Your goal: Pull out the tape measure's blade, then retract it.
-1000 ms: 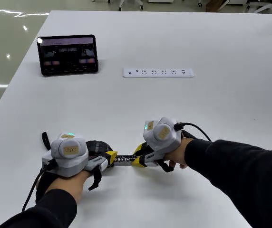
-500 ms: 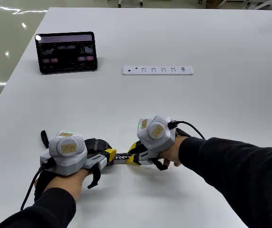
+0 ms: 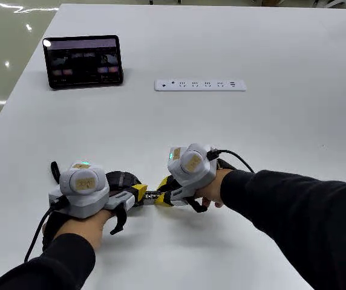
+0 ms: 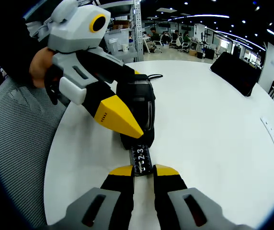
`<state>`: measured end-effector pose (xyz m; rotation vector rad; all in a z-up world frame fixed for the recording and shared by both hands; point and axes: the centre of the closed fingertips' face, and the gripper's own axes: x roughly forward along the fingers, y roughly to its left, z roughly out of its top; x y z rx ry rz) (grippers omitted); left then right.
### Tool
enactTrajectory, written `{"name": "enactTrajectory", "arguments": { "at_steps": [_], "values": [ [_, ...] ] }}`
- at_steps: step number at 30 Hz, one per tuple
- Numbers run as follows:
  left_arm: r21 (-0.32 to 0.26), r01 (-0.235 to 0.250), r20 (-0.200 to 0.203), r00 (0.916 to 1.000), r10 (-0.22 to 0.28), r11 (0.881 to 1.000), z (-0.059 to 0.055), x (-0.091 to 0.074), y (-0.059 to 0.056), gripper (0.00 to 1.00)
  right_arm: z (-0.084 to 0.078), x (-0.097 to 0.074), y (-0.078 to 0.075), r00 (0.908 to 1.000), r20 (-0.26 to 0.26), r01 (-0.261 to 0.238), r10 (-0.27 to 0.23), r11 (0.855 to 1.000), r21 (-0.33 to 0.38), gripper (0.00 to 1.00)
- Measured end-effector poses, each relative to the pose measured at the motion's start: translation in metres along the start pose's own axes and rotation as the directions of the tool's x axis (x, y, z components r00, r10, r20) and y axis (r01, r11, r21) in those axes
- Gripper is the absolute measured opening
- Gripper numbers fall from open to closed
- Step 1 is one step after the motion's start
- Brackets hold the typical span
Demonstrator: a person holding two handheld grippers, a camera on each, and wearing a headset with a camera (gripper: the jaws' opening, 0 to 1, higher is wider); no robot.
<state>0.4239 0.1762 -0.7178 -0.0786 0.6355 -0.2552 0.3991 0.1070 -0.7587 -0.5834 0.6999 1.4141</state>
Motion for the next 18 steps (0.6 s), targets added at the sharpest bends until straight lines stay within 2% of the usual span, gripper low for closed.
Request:
{"name": "enactTrajectory", "arguments": {
  "at_steps": [18],
  "values": [
    [-0.001,0.007,-0.005,1.0,-0.007,1.0,-0.001,0.0,0.0,0.57,0.01,0.011,0.002,0.9998,-0.005,-0.018,0.018,1.0,-0.012,0.11]
  ]
}}
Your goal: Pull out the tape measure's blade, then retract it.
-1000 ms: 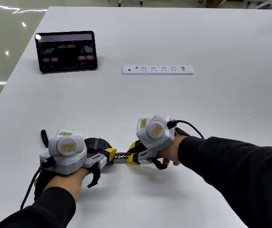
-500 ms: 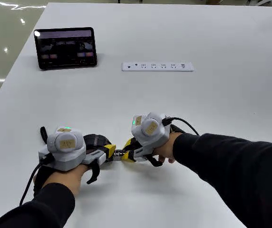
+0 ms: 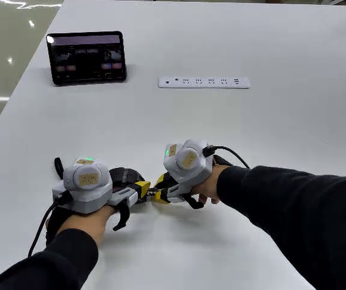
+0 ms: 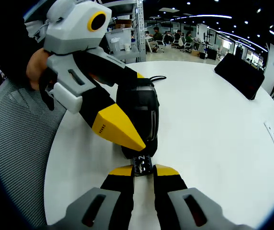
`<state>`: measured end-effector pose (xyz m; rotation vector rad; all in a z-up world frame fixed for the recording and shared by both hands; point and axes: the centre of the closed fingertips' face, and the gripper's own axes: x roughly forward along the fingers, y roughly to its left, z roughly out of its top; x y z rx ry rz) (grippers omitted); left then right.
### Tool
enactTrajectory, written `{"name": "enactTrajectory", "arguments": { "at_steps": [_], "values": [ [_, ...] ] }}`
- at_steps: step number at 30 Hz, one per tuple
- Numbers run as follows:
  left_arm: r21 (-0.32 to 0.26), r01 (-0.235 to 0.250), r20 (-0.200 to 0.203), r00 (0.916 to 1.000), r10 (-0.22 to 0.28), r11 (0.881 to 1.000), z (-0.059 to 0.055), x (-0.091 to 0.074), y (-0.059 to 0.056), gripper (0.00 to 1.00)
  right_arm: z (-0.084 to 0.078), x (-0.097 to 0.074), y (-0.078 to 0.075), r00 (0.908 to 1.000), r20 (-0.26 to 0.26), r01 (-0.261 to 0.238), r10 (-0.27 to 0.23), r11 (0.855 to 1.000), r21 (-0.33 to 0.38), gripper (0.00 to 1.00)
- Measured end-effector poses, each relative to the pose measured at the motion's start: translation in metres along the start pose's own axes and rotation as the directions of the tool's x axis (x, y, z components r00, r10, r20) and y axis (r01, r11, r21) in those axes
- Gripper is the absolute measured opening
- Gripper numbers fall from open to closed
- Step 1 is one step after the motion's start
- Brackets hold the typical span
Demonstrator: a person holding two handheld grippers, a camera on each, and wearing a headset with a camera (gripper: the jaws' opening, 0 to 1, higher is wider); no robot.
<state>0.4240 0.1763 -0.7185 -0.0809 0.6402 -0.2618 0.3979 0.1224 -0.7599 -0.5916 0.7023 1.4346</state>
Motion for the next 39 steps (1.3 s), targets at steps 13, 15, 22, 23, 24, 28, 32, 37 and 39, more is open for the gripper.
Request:
{"name": "enactTrajectory", "arguments": {
  "at_steps": [13,15,22,23,24,28,32,37,39],
  "values": [
    [0.0,0.002,-0.002,1.0,-0.002,1.0,-0.0007,-0.0002,0.0001,0.57,0.0069,0.0065,0.0008,0.9997,-0.018,-0.015,0.015,1.0,-0.002,0.11],
    [0.002,0.003,-0.003,1.0,-0.003,1.0,-0.001,-0.0004,-0.0002,0.57,0.0064,0.0066,0.0019,0.9995,-0.027,-0.013,0.013,1.0,-0.01,0.11],
    [0.004,0.003,-0.002,1.0,-0.003,1.0,-0.0014,-0.0011,-0.0009,0.57,0.0057,0.0057,0.0019,0.9998,-0.018,-0.013,0.012,1.0,-0.019,0.11],
    [0.005,0.003,-0.002,1.0,-0.003,1.0,-0.0016,-0.0012,-0.0011,0.57,0.0056,0.0057,0.0019,0.9998,-0.017,-0.012,0.011,1.0,-0.018,0.11],
    [0.005,0.003,-0.002,1.0,-0.003,1.0,-0.0015,-0.0012,-0.0011,0.57,0.0056,0.0058,0.0018,0.9998,-0.016,-0.01,0.01,1.0,-0.017,0.11],
    [0.005,0.002,-0.001,1.0,-0.002,1.0,-0.0012,-0.0012,-0.001,0.57,0.0053,0.0061,0.0016,0.9997,-0.023,-0.008,0.007,1.0,-0.015,0.12],
    [0.008,0.002,-0.001,1.0,-0.002,1.0,-0.0014,-0.0014,-0.0009,0.57,0.0051,0.0063,0.0017,0.9995,-0.031,-0.006,0.005,1.0,-0.017,0.12],
    [0.009,0.002,-0.002,1.0,-0.002,1.0,-0.0017,-0.0019,-0.0011,0.57,0.0048,0.0065,0.0015,0.9995,-0.033,-0.004,0.004,1.0,-0.018,0.12],
    [0.011,0.003,-0.003,1.0,-0.003,1.0,-0.0019,-0.0018,-0.0011,0.58,0.0046,0.0062,0.0021,0.9994,-0.034,-0.003,0.002,1.0,-0.021,0.12]
  ]
}}
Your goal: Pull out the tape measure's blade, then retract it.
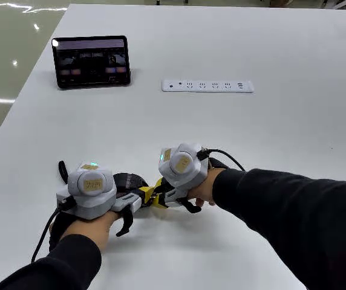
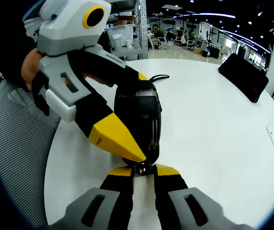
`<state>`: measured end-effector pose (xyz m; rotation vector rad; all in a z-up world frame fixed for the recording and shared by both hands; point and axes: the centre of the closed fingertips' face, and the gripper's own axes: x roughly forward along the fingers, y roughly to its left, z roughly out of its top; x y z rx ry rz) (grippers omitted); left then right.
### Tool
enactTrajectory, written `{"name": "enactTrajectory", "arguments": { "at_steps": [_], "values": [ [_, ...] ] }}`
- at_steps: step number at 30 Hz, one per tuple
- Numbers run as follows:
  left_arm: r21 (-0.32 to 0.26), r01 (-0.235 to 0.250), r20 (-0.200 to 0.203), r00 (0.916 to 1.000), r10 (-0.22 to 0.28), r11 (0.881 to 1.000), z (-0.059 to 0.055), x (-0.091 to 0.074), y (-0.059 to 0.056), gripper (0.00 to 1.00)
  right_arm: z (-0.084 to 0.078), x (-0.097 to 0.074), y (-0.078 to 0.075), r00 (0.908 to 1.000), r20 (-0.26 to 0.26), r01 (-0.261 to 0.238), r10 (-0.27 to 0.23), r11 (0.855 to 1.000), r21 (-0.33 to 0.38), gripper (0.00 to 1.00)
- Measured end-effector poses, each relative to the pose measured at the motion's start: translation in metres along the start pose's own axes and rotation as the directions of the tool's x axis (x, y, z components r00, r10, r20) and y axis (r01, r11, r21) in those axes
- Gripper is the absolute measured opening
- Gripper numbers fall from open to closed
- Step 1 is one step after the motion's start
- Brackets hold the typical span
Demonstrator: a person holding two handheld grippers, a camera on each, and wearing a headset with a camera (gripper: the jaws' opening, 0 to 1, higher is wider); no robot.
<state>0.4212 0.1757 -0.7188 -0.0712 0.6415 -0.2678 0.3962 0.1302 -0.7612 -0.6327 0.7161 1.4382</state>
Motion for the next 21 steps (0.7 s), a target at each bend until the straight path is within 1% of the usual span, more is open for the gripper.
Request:
{"name": "enactTrajectory", "arguments": {
  "at_steps": [4,6,8,9,11,12,13,14,17,18,19,20,21],
  "values": [
    [0.005,0.004,-0.003,1.0,-0.004,1.0,0.0,0.001,0.0,0.58,0.0,0.0,0.0,1.0,-0.002,0.006,-0.006,1.0,-0.003,0.12],
    [0.01,0.009,-0.007,0.9999,-0.009,1.0,0.0,0.001,0.0,0.59,0.0,0.0,0.0,0.9999,-0.001,0.011,-0.011,1.0,0.01,0.13],
    [0.011,0.021,-0.008,0.9997,-0.021,1.0,0.001,0.001,0.0,0.6,-0.001,-0.001,0.0,0.9998,-0.002,0.021,-0.021,0.999,0.031,0.13],
    [0.001,0.028,-0.018,0.9994,-0.028,1.0,0.001,0.0,0.0,0.6,-0.001,-0.001,-0.001,0.9995,-0.008,0.03,-0.03,0.999,0.037,0.14],
    [-0.005,0.034,-0.021,0.9992,-0.034,0.999,0.001,0.0,0.001,0.6,-0.002,-0.002,-0.003,0.9987,-0.013,0.049,-0.048,0.998,0.042,0.16],
    [-0.008,0.042,-0.017,0.999,-0.042,0.999,0.002,-0.001,0.0,0.6,-0.001,-0.004,-0.002,0.9988,-0.009,0.048,-0.047,0.998,0.048,0.18],
    [0.003,0.046,-0.007,0.9989,-0.046,0.999,0.005,-0.001,0.001,0.62,0.0,-0.006,-0.002,0.9988,0.005,0.047,-0.048,0.997,0.062,0.19],
    [0.001,0.055,-0.002,0.9985,-0.055,0.998,0.007,-0.001,0.003,0.64,0.001,-0.008,-0.003,0.9986,0.018,0.049,-0.05,0.996,0.077,0.2],
    [-0.014,0.071,0.017,0.9973,-0.071,0.997,0.015,-0.003,0.01,0.75,-0.001,-0.015,-0.007,0.9974,0.026,0.065,-0.068,0.994,0.086,0.27],
    [-0.015,0.077,0.021,0.9968,-0.077,0.997,0.017,-0.003,0.011,0.79,-0.001,-0.017,-0.009,0.9971,0.029,0.068,-0.071,0.994,0.088,0.29],
    [-0.015,0.082,0.022,0.9964,-0.082,0.997,0.019,-0.004,0.013,0.86,-0.001,-0.02,-0.009,0.9966,0.034,0.072,-0.076,0.993,0.094,0.3],
    [0.001,0.088,0.027,0.9957,-0.088,0.996,0.022,-0.004,0.015,0.92,-0.002,-0.024,-0.01,0.9957,0.045,0.077,-0.082,0.992,0.102,0.32],
    [0.043,0.088,0.08,0.9926,-0.092,0.995,0.031,-0.004,0.017,1.0,-0.002,-0.027,-0.011,0.9951,0.048,0.082,-0.087,0.991,0.106,0.33]
  ]
}}
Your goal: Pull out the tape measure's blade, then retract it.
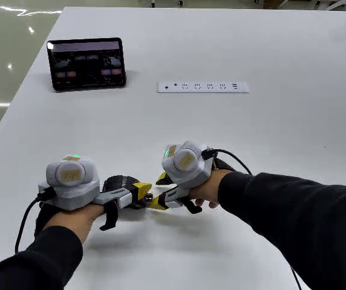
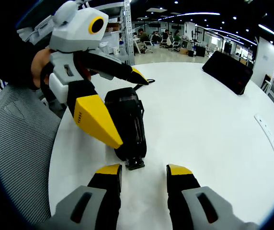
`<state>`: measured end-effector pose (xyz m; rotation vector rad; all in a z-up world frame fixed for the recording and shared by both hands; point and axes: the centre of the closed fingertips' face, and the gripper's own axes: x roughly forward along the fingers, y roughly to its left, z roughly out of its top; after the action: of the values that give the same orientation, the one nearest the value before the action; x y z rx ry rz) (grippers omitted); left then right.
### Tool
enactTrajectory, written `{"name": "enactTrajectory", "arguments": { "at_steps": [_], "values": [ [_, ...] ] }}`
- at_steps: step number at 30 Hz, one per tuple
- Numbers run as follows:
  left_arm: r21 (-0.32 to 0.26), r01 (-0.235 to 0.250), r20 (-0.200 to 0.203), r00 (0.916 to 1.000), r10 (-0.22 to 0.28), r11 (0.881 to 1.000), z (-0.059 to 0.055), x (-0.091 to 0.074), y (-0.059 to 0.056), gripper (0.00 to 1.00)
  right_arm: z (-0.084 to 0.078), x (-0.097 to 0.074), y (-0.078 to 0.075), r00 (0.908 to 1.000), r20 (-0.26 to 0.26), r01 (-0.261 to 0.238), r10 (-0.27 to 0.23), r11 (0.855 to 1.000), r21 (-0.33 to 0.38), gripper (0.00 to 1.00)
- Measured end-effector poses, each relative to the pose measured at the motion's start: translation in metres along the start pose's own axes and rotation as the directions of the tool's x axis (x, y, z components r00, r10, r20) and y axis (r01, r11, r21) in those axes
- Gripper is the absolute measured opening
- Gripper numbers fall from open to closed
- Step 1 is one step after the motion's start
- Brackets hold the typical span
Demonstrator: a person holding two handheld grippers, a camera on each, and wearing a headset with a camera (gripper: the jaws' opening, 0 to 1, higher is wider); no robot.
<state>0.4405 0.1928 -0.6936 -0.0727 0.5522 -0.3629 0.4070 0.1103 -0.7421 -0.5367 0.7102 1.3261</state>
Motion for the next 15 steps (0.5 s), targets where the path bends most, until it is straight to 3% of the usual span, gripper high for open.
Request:
{"name": "enactTrajectory", "arguments": {
  "at_steps": [1,2,3,4,5,6,7,8,10,11,15],
  "values": [
    [0.008,0.063,0.021,0.9978,-0.064,0.998,0.003,-0.003,-0.011,0.99,-0.001,-0.005,-0.001,1.0,0.005,0.007,-0.007,1.0,0.003,0.35],
    [0.035,0.055,-0.025,0.9982,-0.055,0.998,-0.004,-0.006,-0.007,0.99,-0.002,-0.008,-0.002,0.9999,0.007,0.011,-0.011,1.0,0.001,0.36],
    [0.074,0.041,-0.035,0.9986,-0.039,0.996,-0.003,-0.008,-0.003,1.0,-0.004,-0.013,-0.003,0.9998,0.008,0.017,-0.017,1.0,-0.009,0.38],
    [0.086,0.063,-0.039,0.9974,-0.06,0.994,-0.003,-0.009,-0.005,1.0,-0.006,-0.017,-0.004,0.9997,0.009,0.022,-0.022,1.0,-0.013,0.4],
    [0.067,0.122,-0.033,0.9923,-0.12,0.99,-0.003,-0.012,-0.014,1.0,-0.007,-0.024,-0.005,0.9993,0.017,0.034,-0.034,0.999,-0.011,0.41],
    [0.039,0.151,-0.042,0.9879,-0.149,0.988,-0.005,-0.014,-0.017,1.0,-0.008,-0.029,-0.006,0.9988,0.028,0.04,-0.04,0.999,-0.005,0.43],
    [0.01,0.179,-0.07,0.9815,-0.178,0.984,-0.009,-0.018,-0.02,1.0,-0.009,-0.034,-0.007,0.9983,0.037,0.046,-0.046,0.999,0.003,0.45],
    [0.0,0.231,-0.103,0.9679,-0.229,0.973,-0.015,-0.021,-0.026,1.0,-0.012,-0.04,-0.009,0.9974,0.045,0.057,-0.057,0.998,0.009,0.46],
    [0.094,0.235,-0.086,0.9699,-0.228,0.967,-0.011,-0.024,-0.023,1.0,-0.016,-0.051,-0.009,0.9959,0.046,0.077,-0.078,0.997,0.011,0.49],
    [0.091,0.26,-0.094,0.9633,-0.251,0.961,-0.013,-0.029,-0.028,1.0,-0.017,-0.059,-0.008,0.9949,0.056,0.084,-0.084,0.996,0.007,0.51],
    [0.098,0.264,-0.087,0.9628,-0.256,0.96,-0.011,-0.04,-0.019,1.0,-0.02,-0.084,-0.006,0.9886,0.094,0.116,-0.117,0.993,0.018,0.58]
  ]
}}
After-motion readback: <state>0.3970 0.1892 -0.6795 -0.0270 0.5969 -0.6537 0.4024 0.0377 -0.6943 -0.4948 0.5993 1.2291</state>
